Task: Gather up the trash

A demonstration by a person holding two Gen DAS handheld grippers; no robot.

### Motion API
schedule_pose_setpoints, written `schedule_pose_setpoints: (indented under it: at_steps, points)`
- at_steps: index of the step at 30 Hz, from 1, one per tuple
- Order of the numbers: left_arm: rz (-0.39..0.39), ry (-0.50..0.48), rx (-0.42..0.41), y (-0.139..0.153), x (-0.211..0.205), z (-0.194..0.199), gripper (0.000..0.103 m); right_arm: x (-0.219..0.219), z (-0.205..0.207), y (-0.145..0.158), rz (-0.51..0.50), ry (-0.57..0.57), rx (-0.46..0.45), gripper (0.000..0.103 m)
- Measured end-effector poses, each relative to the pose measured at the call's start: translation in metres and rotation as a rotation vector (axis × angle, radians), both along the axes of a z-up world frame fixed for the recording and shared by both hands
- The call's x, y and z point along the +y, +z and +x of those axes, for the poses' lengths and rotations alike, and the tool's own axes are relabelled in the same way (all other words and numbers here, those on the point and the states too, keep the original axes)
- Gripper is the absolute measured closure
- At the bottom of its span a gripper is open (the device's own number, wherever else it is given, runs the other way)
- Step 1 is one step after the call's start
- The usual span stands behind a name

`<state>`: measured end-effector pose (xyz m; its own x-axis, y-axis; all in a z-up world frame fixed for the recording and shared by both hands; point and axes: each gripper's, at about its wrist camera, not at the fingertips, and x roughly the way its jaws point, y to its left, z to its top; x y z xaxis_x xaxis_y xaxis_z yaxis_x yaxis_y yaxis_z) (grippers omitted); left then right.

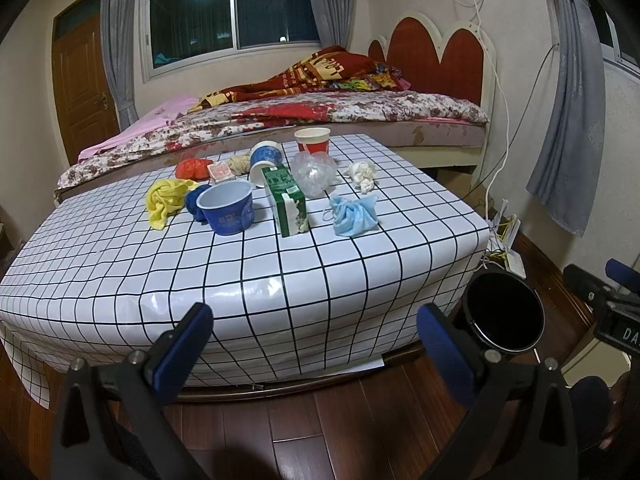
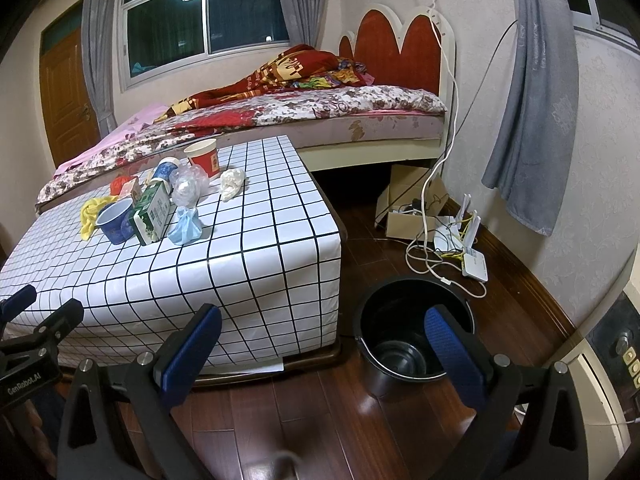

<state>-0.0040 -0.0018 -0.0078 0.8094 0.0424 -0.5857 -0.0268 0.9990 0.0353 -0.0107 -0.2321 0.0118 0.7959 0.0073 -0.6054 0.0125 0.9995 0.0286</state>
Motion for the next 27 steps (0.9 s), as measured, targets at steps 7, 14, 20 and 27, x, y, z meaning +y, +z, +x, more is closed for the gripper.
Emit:
schedule_pose_setpoints:
  at_steps: [7,14,20,27]
  points:
    - [-0.003,0.000,0.000,0.000,0.000,0.000,0.001,-0.001,0.001,0.000,-0.001,0.000,0.001,0.001]
    - [-0.007,0.006,0.004,0.001,0.001,0.002,0.001,0.009,-0.001,-0.007,-0.007,0.007,0.003,0.001]
    - [-0.013,0.021,0.007,0.001,0.009,0.006,0.001,0.012,0.003,-0.007,-0.011,0.021,0.009,0.001]
    - [-0.050,0.085,0.011,-0.005,0.043,0.018,0.001,0.030,0.021,-0.008,-0.026,0.084,-0.001,0.001]
